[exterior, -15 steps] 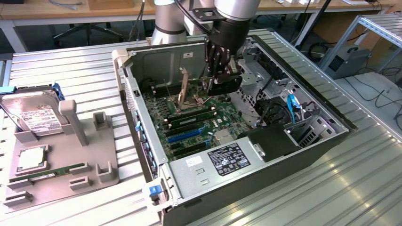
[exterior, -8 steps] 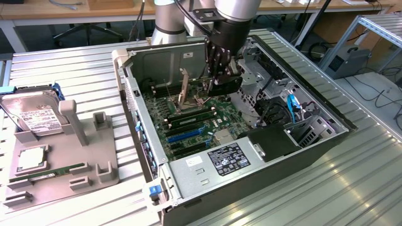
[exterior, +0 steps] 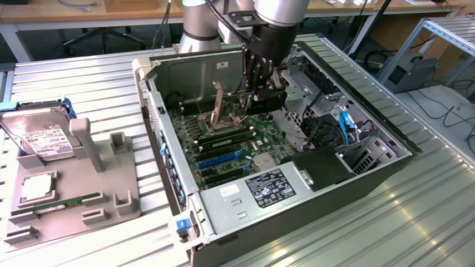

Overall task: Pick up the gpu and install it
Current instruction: 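Insert the gpu into the slot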

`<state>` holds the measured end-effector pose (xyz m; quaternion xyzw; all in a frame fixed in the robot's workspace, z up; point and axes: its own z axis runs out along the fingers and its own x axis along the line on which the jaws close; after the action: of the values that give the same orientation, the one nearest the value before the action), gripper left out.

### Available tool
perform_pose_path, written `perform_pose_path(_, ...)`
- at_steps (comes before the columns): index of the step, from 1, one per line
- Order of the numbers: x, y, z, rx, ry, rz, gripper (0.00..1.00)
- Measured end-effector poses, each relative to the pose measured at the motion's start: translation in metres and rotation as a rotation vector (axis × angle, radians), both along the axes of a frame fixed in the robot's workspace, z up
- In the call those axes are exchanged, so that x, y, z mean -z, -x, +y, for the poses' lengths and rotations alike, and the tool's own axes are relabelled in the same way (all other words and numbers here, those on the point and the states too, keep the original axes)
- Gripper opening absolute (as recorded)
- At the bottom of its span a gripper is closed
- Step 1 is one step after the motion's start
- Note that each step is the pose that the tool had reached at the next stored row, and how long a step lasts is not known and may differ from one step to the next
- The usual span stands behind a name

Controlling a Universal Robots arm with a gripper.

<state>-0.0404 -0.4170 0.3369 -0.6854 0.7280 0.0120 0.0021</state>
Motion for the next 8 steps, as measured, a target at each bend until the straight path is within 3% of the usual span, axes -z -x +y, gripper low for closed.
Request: perform_pose_path(8,0.0002,0.0005,-0.0022,0.000,0.0001,0.0000,0.27)
